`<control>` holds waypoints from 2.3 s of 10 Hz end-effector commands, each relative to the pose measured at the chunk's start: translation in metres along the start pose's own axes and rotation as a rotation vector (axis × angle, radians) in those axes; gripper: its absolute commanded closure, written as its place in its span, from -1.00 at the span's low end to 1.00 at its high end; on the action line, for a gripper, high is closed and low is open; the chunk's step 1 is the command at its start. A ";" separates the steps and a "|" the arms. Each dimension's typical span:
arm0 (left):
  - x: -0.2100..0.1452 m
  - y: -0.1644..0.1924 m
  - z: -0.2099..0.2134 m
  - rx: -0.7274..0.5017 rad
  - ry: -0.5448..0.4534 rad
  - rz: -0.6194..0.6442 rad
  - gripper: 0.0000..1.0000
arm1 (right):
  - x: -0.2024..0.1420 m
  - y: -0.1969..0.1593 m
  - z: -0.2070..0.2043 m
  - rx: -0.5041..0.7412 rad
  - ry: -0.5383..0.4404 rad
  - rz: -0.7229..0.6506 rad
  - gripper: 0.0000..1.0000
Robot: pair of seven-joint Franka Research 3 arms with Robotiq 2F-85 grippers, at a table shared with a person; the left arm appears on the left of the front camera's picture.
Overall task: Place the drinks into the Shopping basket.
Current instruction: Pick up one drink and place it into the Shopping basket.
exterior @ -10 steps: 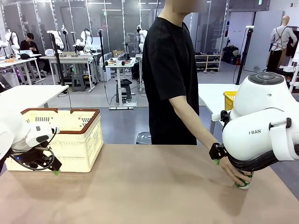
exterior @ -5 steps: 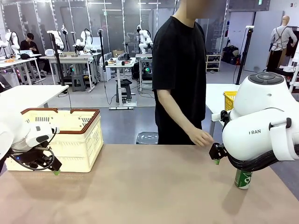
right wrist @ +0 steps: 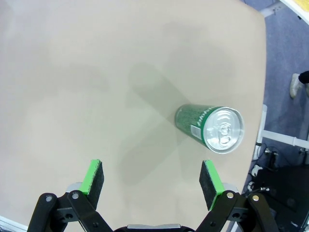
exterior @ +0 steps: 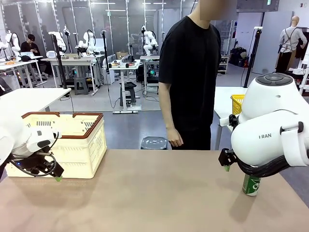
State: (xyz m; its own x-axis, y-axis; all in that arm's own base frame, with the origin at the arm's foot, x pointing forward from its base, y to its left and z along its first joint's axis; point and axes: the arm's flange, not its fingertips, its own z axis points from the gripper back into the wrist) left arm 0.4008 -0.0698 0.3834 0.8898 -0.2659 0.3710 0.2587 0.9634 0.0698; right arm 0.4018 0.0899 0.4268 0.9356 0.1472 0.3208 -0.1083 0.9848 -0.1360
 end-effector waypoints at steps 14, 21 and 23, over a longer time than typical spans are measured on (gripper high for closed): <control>0.000 0.001 0.000 0.000 0.001 0.002 -1.00 | 0.035 -0.091 0.001 0.033 0.051 -0.042 -1.00; 0.000 0.001 0.000 0.000 0.001 0.002 -1.00 | 0.045 -0.093 -0.058 0.091 0.130 -0.064 -1.00; 0.000 0.001 0.000 0.000 0.001 0.002 -1.00 | 0.045 -0.092 -0.066 0.093 0.154 -0.063 -1.00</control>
State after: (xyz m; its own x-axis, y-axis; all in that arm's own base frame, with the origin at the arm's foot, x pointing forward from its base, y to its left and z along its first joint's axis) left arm 0.4008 -0.0697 0.3834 0.8898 -0.2656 0.3710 0.2585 0.9635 0.0697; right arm 0.4694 0.0024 0.3896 0.9821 0.0655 0.1769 -0.0566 0.9969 -0.0549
